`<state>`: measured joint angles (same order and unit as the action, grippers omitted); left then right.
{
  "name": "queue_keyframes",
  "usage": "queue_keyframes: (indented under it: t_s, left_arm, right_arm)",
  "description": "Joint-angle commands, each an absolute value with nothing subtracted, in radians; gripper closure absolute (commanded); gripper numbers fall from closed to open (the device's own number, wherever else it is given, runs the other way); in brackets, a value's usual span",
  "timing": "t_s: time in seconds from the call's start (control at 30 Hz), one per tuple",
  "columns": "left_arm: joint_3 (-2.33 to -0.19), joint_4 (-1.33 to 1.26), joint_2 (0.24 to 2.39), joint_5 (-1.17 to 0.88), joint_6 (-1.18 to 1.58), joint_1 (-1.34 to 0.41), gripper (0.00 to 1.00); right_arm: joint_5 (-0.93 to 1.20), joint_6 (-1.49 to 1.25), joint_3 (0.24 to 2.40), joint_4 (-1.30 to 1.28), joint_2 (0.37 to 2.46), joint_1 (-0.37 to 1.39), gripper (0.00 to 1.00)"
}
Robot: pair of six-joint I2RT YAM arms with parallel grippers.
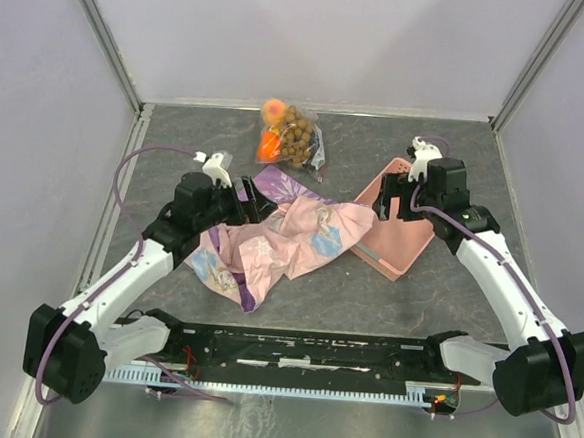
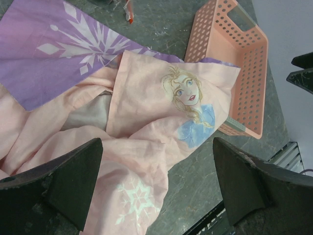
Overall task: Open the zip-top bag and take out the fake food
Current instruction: Pick up the zipper food storage bag at the center of the board.
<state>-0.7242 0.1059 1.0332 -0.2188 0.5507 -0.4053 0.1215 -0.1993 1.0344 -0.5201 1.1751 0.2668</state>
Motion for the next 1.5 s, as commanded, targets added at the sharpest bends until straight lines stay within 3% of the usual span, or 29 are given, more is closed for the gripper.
queue_keyframes:
  t_s: [0.0,0.13,0.23,0.43,0.67,1.1,1.47]
  left_arm:
    - [-0.695,-0.122,1.082,-0.244,0.657,-0.35,0.01]
    - [-0.584,-0.454,1.175,-0.372,0.841,-0.214,0.01]
    - [-0.576,-0.543,1.265,-0.388,0.887,-0.15,0.0]
    - [-0.664,-0.734,1.505,-0.385,0.921,-0.081,0.0]
    - [-0.836,-1.101,1.854,-0.461,1.02,-0.067,0.1]
    - [-1.062,-0.845,1.998,-0.517,0.853,-0.114,0.11]
    - [-1.04,-0.651,1.962,-0.401,0.705,-0.148,0.1]
  right_arm:
    - [0.173,-0.243,1.0,-0.334,1.149,0.282,0.01]
    - [0.282,-0.252,0.974,-0.265,1.156,0.288,0.01]
    - [0.356,-0.287,0.947,-0.175,1.148,0.29,0.01]
    - [0.422,-0.326,0.918,-0.074,1.166,0.293,0.01]
    - [0.458,-0.351,0.91,-0.02,1.182,0.294,0.01]
    - [0.482,-0.356,0.932,-0.02,1.241,0.294,0.01]
    - [0.492,-0.352,0.924,-0.029,1.247,0.295,0.01]
